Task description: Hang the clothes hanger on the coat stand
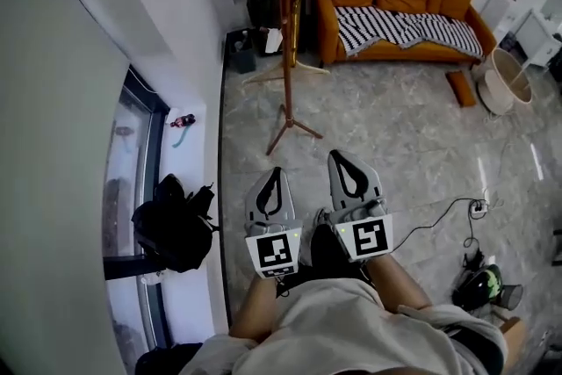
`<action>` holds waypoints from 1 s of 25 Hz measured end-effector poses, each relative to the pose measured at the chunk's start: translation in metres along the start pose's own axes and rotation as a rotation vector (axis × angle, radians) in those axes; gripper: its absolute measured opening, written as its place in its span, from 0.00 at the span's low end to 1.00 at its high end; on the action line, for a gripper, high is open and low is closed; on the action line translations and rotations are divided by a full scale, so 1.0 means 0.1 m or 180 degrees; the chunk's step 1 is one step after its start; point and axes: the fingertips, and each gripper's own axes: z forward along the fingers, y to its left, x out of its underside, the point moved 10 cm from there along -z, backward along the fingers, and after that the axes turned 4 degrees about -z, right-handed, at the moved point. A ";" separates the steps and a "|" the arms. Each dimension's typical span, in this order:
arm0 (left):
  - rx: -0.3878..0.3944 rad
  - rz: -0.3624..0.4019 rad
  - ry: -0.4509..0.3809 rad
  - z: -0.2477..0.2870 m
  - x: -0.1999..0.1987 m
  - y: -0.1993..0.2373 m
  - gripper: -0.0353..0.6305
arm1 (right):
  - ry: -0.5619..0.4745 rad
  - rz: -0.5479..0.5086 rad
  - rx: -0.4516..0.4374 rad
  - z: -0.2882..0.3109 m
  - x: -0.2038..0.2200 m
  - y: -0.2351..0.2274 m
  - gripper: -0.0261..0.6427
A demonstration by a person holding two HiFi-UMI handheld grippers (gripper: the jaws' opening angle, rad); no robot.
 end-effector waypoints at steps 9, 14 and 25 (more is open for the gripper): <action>0.0389 0.0156 -0.0251 -0.38 -0.21 -0.25 0.07 | 0.0050 -0.0202 0.0323 -0.57 -0.35 0.12 0.05; 0.0485 0.0118 -0.0306 -0.29 -0.29 -0.38 0.07 | 0.0047 -0.0248 0.0317 -0.70 -0.42 0.04 0.05; 0.0652 0.0113 -0.0324 -0.19 -0.38 -0.48 0.07 | -0.0005 -0.0325 0.0497 -0.77 -0.49 -0.08 0.05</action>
